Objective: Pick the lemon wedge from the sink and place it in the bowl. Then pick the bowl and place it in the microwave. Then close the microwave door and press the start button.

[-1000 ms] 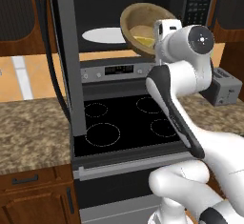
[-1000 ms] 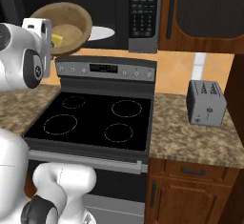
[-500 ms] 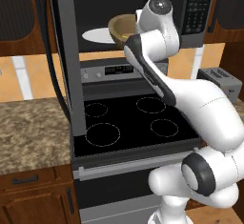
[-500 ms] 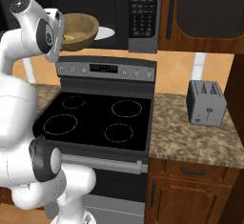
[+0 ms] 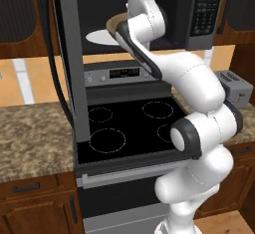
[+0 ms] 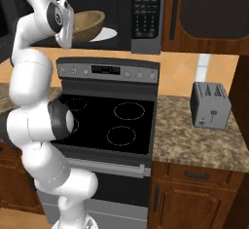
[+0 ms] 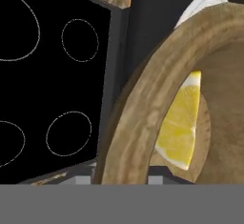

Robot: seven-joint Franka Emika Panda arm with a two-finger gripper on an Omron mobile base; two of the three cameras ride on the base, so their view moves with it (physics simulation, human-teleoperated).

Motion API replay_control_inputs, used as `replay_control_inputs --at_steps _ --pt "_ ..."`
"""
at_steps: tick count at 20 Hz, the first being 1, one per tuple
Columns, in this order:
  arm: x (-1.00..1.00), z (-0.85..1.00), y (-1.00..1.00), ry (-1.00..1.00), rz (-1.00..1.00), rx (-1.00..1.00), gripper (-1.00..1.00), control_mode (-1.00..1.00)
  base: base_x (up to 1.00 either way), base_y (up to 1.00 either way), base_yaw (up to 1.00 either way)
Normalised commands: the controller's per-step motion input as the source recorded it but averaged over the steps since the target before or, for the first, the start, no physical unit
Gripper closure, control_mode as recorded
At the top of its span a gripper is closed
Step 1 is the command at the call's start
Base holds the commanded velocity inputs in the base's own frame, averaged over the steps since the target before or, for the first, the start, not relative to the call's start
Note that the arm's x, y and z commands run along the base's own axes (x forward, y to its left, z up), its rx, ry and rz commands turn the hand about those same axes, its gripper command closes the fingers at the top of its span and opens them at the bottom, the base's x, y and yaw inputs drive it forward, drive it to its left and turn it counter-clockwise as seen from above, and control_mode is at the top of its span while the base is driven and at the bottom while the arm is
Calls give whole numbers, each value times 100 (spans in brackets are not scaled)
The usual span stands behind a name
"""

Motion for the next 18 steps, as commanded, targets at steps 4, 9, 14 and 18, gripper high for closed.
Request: replay_control_inputs --at_steps 4,9,14,18 --pt "86 -26 0 1 4 -15 100 -100 0 0 0" --pt "46 -14 0 0 3 -11 -100 -100 0 0 0" --pt "-32 -4 0 -3 0 -6 -100 -100 0 0 0" --pt "-100 0 0 -13 0 0 -100 -100 0 0 0"
